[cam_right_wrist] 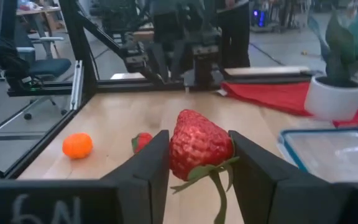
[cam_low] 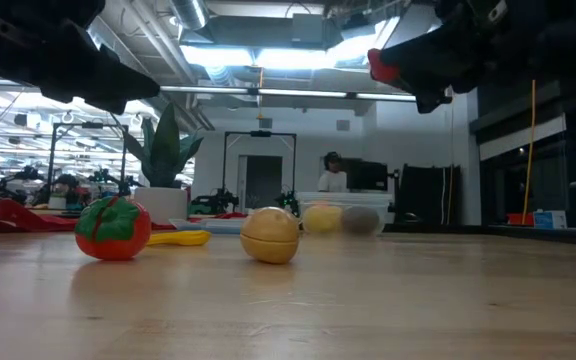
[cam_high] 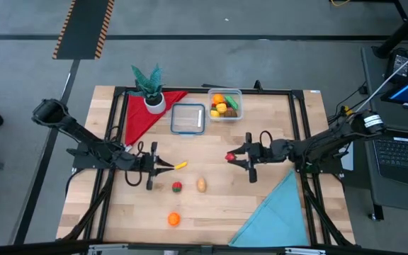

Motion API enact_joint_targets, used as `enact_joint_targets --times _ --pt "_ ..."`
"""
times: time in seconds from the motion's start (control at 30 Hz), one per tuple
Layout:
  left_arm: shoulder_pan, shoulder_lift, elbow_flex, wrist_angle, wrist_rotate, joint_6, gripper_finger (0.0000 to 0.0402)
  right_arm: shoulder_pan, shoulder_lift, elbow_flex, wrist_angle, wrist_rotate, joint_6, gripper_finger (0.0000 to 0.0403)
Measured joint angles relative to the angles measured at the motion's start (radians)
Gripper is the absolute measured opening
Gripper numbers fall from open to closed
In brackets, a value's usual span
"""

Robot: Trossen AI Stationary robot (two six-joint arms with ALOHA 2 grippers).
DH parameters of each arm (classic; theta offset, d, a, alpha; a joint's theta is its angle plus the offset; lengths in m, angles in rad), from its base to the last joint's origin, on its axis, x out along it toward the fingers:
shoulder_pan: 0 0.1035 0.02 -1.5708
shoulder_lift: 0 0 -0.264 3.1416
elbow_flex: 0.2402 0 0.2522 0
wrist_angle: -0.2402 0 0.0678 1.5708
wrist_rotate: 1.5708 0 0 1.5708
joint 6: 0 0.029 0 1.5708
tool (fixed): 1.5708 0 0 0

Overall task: Pick and placing Produce into tupperware
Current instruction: Put the right strawberry into the transparent bin

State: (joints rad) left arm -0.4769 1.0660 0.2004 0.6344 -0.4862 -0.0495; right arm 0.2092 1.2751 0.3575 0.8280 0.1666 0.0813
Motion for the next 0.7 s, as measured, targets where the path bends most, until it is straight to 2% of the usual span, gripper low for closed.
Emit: enact_joint_targets --times 0.3,0.7 --pt "0.062 0.000 0.000 0.000 0.000 0.000 0.0052 -0.026 0.000 -0.002 0.037 0.001 -0.039 0.0139" --pt "0.169 0.000 0.000 0.001 0.000 0.000 0.0066 -0.071 0.000 -0.002 0.043 0.184 -0.011 0.0139"
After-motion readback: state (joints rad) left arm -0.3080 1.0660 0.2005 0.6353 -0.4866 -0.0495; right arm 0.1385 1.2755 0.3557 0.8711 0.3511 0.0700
